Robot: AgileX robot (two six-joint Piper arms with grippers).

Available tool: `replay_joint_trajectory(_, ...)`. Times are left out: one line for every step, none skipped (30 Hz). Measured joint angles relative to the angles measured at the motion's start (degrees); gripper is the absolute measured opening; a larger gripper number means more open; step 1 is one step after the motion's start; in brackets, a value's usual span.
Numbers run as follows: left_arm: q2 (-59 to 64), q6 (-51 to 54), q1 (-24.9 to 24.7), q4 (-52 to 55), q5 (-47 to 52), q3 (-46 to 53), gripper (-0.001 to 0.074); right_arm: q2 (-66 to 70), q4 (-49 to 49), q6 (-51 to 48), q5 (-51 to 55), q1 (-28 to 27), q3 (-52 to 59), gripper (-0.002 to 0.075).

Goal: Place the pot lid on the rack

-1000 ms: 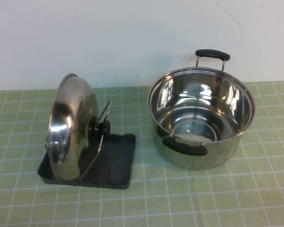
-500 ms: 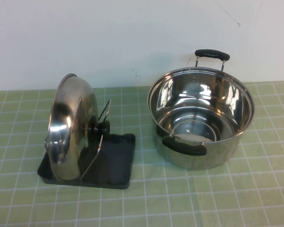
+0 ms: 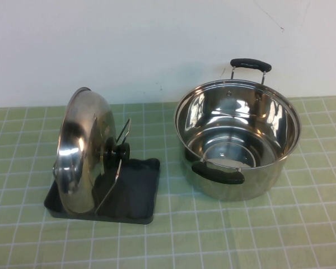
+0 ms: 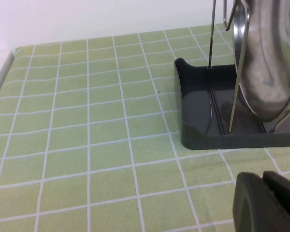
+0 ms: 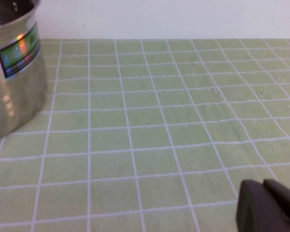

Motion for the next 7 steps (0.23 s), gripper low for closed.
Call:
replay_joint_trajectory(0.0, 0.0, 0.0, 0.0, 0.0, 0.0, -0.0002, 0.0, 0.0, -0.3, 0.0, 0.0, 0.0, -0.0001)
replay_joint_trajectory(0.0, 0.0, 0.0, 0.0, 0.0, 0.0, -0.0002, 0.0, 0.0, -1.1, 0.0, 0.0, 0.0, -0.0001)
replay_joint_trajectory(0.0, 0.0, 0.0, 0.0, 0.0, 0.0, -0.0002, 0.0, 0.0, -1.1, 0.0, 0.0, 0.0, -0.0001)
replay_joint_trajectory(0.0, 0.0, 0.0, 0.0, 0.0, 0.0, -0.0002, 0.0, 0.0, -1.6, 0.0, 0.0, 0.0, -0.0001)
replay_joint_trajectory(0.0, 0.0, 0.0, 0.0, 0.0, 0.0, -0.0002, 0.0, 0.0, -1.7, 0.0, 0.0, 0.0, -0.0001)
replay_joint_trajectory(0.0, 0.0, 0.0, 0.0, 0.0, 0.0, -0.0002, 0.0, -0.1, -1.8, 0.0, 0.0, 0.0, -0.0001)
replay_joint_trajectory(0.0, 0.0, 0.0, 0.0, 0.0, 0.0, -0.0002, 0.0, -0.1, -1.9, 0.0, 0.0, 0.0, -0.0001)
